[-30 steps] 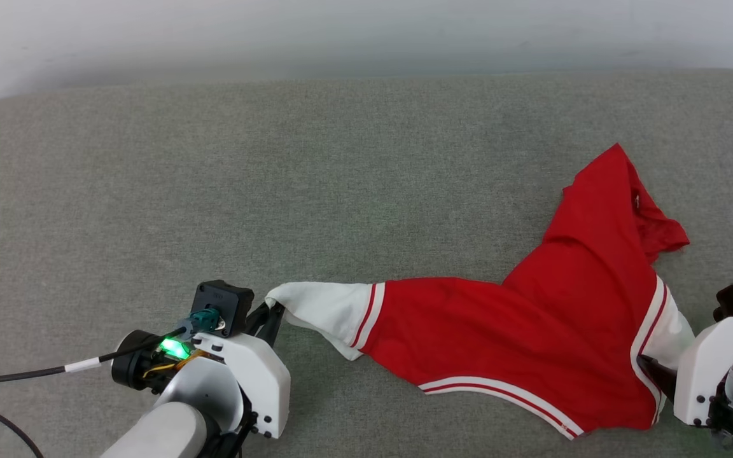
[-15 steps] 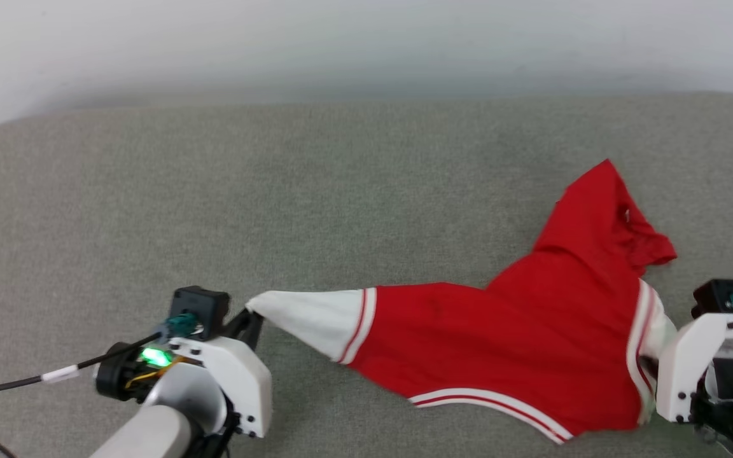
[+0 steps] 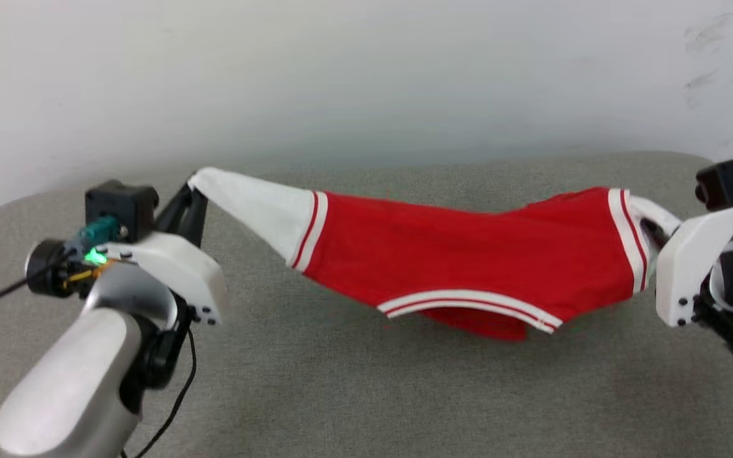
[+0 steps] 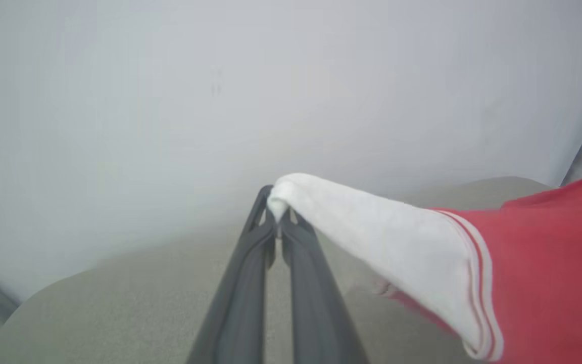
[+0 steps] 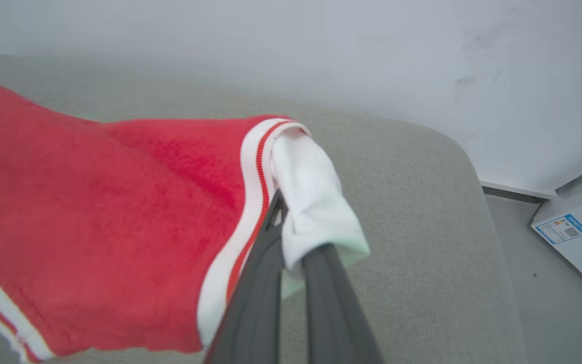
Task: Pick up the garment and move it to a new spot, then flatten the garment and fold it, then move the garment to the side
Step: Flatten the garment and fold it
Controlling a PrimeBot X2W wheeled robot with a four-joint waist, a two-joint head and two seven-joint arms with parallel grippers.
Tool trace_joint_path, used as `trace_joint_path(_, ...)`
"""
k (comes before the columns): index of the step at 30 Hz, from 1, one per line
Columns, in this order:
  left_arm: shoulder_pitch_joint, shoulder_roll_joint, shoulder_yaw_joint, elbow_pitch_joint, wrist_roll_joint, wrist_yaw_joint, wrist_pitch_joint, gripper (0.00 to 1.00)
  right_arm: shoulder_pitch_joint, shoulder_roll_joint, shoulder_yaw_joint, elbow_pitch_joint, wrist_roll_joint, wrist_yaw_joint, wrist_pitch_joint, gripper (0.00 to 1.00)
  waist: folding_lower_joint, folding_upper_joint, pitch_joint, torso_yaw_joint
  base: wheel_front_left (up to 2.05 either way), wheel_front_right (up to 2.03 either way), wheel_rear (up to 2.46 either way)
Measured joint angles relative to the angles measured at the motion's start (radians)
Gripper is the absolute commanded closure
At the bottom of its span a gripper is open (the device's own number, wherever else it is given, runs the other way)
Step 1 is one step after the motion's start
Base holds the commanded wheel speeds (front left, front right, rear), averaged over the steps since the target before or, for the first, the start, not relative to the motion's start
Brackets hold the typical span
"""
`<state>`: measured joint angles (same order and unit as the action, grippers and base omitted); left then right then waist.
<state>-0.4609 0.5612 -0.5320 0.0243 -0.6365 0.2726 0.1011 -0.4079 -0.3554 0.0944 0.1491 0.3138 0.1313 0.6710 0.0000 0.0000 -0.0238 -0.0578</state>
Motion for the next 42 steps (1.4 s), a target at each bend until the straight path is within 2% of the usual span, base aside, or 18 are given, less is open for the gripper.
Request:
trace_joint_path(10,-0.346,-0.073,0.036,0.208,0.003,-0.092,-0.046,1.0,-0.27,0.034,0.03,0.14,-0.056,0.0,-0.132,1.0,0.0,0.0,0.028,0.01,0.0,0.0,0.0)
trace_joint_path(17,-0.61,-0.115,0.049,0.375,0.033,-0.139,-0.082,1.0,-0.5,0.058,0.031,0.252,-0.084,0.0,-0.228,1.0,0.0,0.0,0.123,0.008,0.0,0.0,0.0)
trace_joint_path(19,-0.648,-0.122,0.052,0.393,0.035,-0.141,-0.085,1.0,-0.535,0.058,0.033,0.265,-0.091,0.0,-0.241,1.0,0.0,0.0,0.14,0.007,0.0,0.0,0.0)
trace_joint_path(22,-0.804,-0.133,0.058,0.463,0.063,-0.154,-0.107,1.0,-0.67,0.064,0.052,0.31,-0.109,0.0,-0.28,1.0,0.0001,0.0,0.22,0.006,0.0,0.0,0.0)
trace_joint_path(33,-1.096,-0.152,0.08,0.594,0.097,-0.177,-0.181,1.0,-0.995,0.081,0.058,0.411,-0.184,0.0,-0.429,1.0,0.0002,0.0,0.423,-0.004,0.0,0.0,0.0)
trace_joint_path(42,-1.2,-0.167,0.101,0.726,0.084,-0.208,-0.246,1.0,-1.145,0.109,0.097,0.534,-0.196,0.0,-0.518,1.0,0.0002,0.0,0.55,-0.015,0.0,0.0,0.0)
